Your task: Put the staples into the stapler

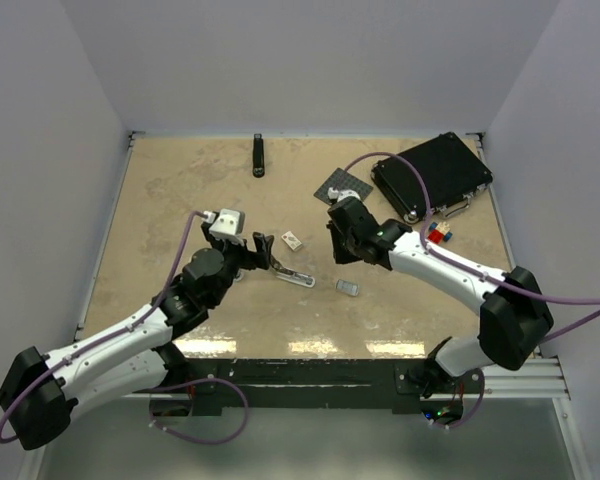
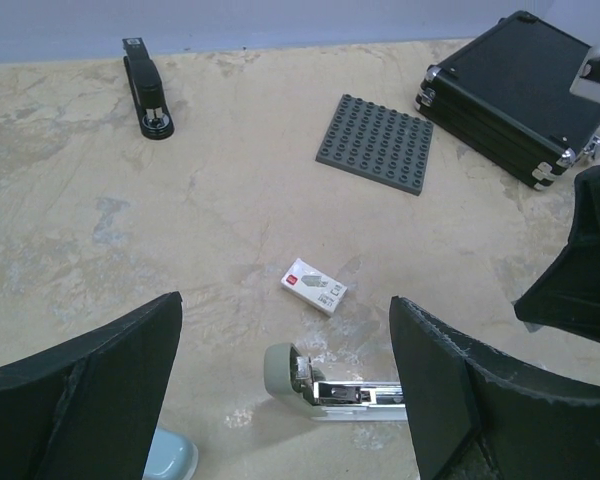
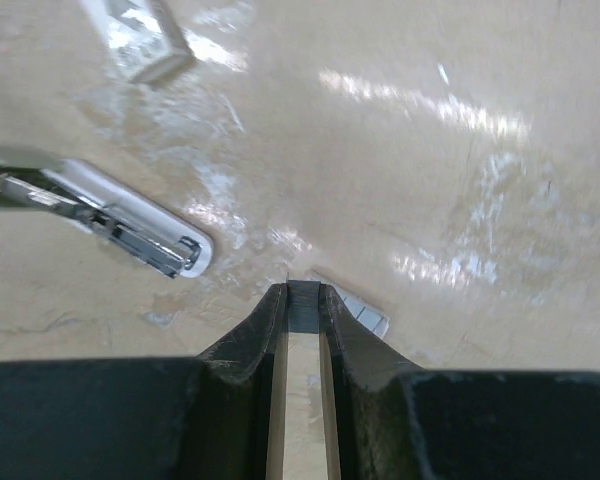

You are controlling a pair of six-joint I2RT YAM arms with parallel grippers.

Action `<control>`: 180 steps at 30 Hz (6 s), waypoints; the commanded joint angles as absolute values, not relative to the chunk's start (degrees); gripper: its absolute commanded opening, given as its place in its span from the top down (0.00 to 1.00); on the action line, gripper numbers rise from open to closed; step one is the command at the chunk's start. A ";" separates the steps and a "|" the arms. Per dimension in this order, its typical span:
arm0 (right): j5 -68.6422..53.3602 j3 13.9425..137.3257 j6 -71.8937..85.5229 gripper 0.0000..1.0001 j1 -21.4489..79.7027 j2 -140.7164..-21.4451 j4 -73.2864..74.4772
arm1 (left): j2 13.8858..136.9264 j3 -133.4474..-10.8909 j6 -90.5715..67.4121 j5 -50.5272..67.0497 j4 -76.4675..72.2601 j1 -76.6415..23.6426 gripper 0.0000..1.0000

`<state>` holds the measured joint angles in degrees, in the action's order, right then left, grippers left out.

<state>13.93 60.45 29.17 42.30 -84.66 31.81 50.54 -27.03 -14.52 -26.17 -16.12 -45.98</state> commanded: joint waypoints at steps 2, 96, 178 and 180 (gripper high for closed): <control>4.59 64.07 5.67 0.91 42.28 -82.62 22.51 | 47.91 -28.48 -17.58 -26.02 -16.79 -42.46 0.11; -19.86 64.07 -14.59 0.89 45.35 -99.40 10.63 | 39.81 -26.81 -5.45 -33.66 -9.76 -32.87 0.11; -16.52 65.57 -7.39 0.90 45.35 -100.99 13.80 | 39.73 -26.81 -5.80 -32.96 -9.84 -32.96 0.12; -16.26 65.83 -6.68 0.90 45.35 -100.72 13.80 | 39.73 -26.81 -5.89 -32.87 -9.84 -32.96 0.12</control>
